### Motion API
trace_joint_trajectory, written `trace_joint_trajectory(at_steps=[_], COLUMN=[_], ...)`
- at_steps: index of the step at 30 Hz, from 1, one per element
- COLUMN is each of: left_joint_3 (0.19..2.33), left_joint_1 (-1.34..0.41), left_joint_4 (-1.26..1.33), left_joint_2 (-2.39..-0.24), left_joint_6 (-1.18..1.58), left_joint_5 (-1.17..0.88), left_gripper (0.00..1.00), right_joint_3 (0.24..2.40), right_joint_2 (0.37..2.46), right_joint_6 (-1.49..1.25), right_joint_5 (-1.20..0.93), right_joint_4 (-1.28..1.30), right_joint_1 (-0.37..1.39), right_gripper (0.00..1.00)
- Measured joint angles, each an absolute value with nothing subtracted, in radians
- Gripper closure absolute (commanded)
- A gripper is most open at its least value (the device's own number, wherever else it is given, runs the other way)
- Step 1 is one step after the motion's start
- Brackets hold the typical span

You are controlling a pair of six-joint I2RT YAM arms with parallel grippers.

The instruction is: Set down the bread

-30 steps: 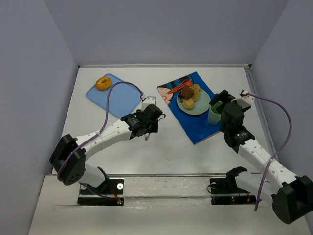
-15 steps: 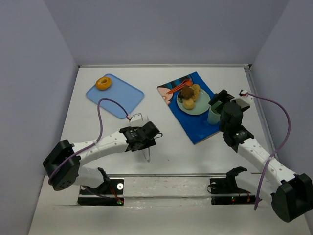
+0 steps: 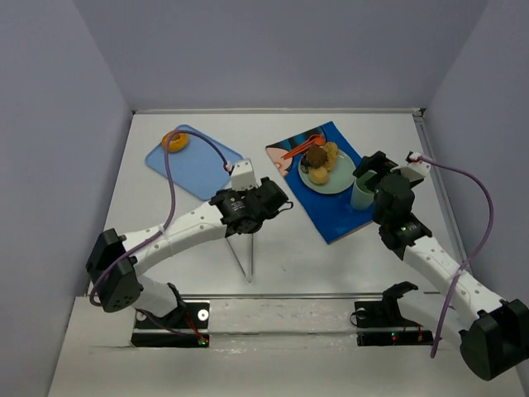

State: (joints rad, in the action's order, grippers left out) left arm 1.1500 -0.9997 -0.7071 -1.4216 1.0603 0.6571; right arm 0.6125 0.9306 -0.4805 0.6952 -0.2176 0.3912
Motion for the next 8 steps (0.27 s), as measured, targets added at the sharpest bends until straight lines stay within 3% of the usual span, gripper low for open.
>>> trace_joint_trajectory(at_steps=[3, 8], left_joint_3=[1.198, 1.198], left_joint_1=[-0.971, -0.749], left_joint_4=[-0.649, -0.485], left_joint_2=[-1.404, -1.34], left_joint_6=[0.97, 0.819], left_joint_5=[0.712, 0.659], left_gripper=[0.01, 0.01], right_joint_3=[0.612, 0.612], right_joint_2=[0.93, 0.932], right_joint_6=[-0.471, -0.456], right_joint_5=[0.68, 0.657], right_joint_4=[-0.218, -0.219], right_joint_1=[0.391, 0.391], right_gripper=[0.0, 0.0])
